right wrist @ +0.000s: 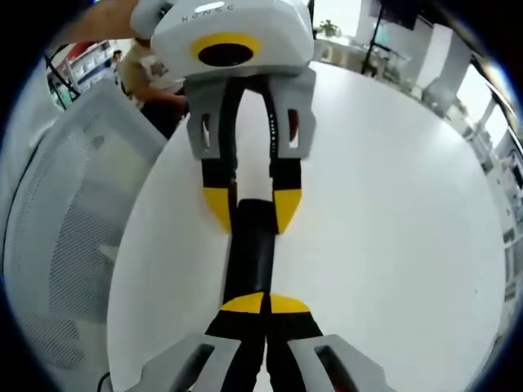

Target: Press the specified remote control buttons in sequence, fully releasing each button before pressing the next.

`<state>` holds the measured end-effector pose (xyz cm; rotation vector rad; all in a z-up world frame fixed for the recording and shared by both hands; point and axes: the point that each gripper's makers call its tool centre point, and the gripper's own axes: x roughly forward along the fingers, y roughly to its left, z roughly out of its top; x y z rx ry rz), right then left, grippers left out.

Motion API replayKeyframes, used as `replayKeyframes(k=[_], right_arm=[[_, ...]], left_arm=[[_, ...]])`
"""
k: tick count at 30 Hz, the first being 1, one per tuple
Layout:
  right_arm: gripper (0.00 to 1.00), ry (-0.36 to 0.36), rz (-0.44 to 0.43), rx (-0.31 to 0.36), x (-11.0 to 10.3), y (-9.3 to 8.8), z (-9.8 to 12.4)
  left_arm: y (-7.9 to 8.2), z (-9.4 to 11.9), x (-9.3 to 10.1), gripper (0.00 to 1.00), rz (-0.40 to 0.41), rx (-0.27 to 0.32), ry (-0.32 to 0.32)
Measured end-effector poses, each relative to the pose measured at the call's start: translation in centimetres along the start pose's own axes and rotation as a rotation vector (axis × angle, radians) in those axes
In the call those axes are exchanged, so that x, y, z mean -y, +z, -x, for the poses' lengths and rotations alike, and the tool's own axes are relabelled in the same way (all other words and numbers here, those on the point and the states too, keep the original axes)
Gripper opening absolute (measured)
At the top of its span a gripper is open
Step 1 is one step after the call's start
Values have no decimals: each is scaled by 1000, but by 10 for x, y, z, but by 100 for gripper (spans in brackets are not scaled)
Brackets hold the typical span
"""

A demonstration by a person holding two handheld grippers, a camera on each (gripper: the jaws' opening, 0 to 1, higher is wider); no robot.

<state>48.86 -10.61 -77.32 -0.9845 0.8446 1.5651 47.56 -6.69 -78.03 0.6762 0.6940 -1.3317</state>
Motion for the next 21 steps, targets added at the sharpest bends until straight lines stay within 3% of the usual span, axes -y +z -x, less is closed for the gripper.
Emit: replayKeyframes(k=[21], right_arm=[[0, 10, 16, -16, 0, 0, -2]], left_arm=[[0, 0, 0, 24, 5, -4, 7]])
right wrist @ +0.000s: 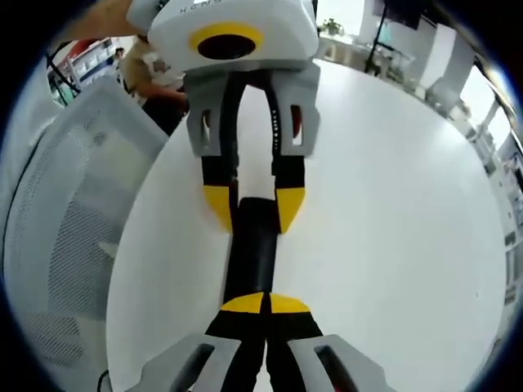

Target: Press the specified remote control buttons in sequence, fully releasing each button before pressing the next.

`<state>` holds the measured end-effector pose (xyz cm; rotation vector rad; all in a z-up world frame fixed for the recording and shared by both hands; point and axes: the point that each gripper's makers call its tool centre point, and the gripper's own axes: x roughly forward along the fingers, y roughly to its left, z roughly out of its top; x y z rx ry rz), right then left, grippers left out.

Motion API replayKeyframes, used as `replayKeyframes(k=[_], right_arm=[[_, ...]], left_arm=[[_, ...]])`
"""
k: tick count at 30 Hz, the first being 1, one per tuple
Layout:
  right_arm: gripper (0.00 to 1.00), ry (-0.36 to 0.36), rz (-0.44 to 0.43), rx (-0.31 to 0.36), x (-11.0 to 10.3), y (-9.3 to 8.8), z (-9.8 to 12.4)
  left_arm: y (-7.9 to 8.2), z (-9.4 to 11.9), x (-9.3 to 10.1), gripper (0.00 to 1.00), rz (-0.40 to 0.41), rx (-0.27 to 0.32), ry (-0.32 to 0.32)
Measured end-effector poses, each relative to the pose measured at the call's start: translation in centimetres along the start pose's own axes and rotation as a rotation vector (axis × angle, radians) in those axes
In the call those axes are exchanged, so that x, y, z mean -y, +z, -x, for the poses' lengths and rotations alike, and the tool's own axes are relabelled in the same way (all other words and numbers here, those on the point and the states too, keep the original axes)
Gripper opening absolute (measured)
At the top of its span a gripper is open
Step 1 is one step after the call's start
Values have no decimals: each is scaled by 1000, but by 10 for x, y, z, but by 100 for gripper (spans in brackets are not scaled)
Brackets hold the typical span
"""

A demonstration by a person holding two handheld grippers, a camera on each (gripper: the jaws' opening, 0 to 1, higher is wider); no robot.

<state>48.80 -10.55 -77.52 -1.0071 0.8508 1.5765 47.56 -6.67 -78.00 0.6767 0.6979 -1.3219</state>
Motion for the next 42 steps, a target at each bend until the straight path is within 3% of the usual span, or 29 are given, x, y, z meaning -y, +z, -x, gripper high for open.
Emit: replayKeyframes(k=[42], right_arm=[[0, -1, 11, -19, 0, 1, -1]], left_arm=[[0, 0, 1, 24, 9, 7, 10]])
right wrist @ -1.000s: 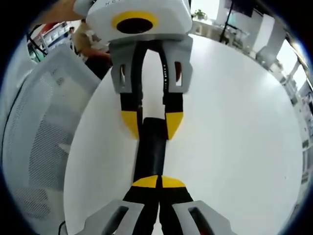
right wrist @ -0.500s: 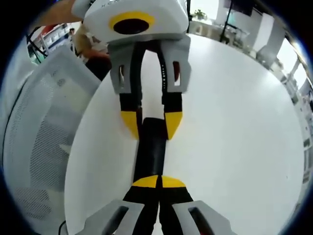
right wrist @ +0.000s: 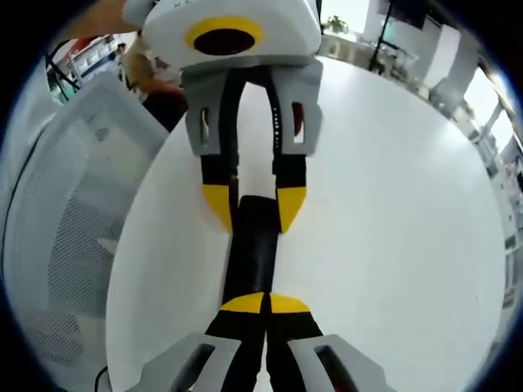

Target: Press the specified remote control buttons in sequence, fully releasing each button before pressing the next.

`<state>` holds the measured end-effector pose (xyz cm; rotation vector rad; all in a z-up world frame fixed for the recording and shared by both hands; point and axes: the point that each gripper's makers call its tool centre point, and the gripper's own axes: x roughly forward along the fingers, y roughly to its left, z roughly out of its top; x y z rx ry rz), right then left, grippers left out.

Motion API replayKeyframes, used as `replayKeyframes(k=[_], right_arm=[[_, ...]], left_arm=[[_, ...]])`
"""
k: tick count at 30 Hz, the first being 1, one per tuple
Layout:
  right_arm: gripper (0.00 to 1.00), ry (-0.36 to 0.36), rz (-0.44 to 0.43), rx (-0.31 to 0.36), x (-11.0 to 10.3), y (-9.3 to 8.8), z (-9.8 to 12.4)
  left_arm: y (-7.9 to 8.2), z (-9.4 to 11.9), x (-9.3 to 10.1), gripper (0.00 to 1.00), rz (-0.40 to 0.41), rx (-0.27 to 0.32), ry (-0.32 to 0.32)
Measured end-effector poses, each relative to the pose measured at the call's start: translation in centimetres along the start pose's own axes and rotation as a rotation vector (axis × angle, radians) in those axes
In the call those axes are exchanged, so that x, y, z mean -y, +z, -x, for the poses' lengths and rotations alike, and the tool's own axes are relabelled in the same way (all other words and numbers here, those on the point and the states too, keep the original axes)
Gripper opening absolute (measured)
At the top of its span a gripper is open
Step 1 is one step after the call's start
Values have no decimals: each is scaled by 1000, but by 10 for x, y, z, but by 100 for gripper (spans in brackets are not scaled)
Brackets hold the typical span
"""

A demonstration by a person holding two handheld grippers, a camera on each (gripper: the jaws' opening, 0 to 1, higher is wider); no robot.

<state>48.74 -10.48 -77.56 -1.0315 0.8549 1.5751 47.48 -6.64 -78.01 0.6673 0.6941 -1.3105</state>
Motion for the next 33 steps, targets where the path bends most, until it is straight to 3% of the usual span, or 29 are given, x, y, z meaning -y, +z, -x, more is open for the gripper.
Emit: replayKeyframes(k=[8, 33], right_arm=[[0, -41, -10, 43, 2, 8, 12], [0, -88, -15, 52, -4, 7, 33]], left_arm=[[0, 0, 0, 24, 3, 1, -2], [0, 0, 1, 24, -12, -7, -11]])
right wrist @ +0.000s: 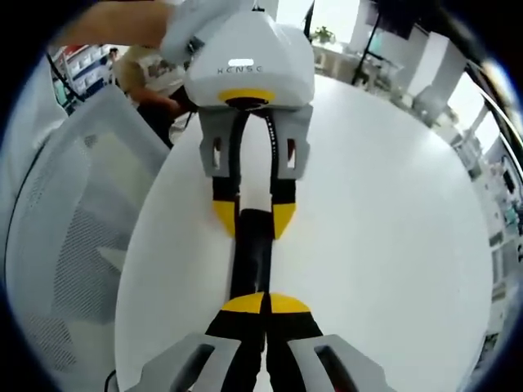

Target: Press the specified remote control buttons in sequence, fully releasing each button before pressing the next.

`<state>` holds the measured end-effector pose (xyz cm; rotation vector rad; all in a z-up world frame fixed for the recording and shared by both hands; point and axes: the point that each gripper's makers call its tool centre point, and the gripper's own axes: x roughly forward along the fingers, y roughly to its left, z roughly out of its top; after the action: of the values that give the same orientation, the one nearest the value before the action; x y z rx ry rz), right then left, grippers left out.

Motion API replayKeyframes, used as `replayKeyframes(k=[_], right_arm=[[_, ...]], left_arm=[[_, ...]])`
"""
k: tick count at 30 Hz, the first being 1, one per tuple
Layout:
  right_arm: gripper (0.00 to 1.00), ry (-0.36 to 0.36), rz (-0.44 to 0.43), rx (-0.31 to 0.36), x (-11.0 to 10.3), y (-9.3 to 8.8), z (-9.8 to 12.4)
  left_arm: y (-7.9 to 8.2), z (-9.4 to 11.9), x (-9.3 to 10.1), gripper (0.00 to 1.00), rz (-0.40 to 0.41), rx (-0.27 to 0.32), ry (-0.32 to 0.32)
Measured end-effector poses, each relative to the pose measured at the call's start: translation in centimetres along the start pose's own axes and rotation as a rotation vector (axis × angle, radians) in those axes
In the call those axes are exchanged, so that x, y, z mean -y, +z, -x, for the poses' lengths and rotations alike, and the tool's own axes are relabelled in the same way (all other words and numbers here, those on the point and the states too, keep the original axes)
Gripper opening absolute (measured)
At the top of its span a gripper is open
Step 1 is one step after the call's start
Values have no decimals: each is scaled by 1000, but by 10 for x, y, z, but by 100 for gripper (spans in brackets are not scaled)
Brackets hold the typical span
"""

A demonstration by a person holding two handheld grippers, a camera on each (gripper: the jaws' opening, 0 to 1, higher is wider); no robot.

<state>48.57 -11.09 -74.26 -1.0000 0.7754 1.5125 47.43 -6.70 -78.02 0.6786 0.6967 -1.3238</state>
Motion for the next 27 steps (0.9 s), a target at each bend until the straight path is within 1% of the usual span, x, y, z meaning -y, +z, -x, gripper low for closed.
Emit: replayKeyframes(k=[17, 27], right_arm=[[0, -5, 15, 5, 0, 5, 5], [0, 15, 10, -6, -2, 1, -6]], left_arm=[[0, 0, -1, 24, -2, -5, -3], [0, -1, -2, 24, 1, -2, -5]])
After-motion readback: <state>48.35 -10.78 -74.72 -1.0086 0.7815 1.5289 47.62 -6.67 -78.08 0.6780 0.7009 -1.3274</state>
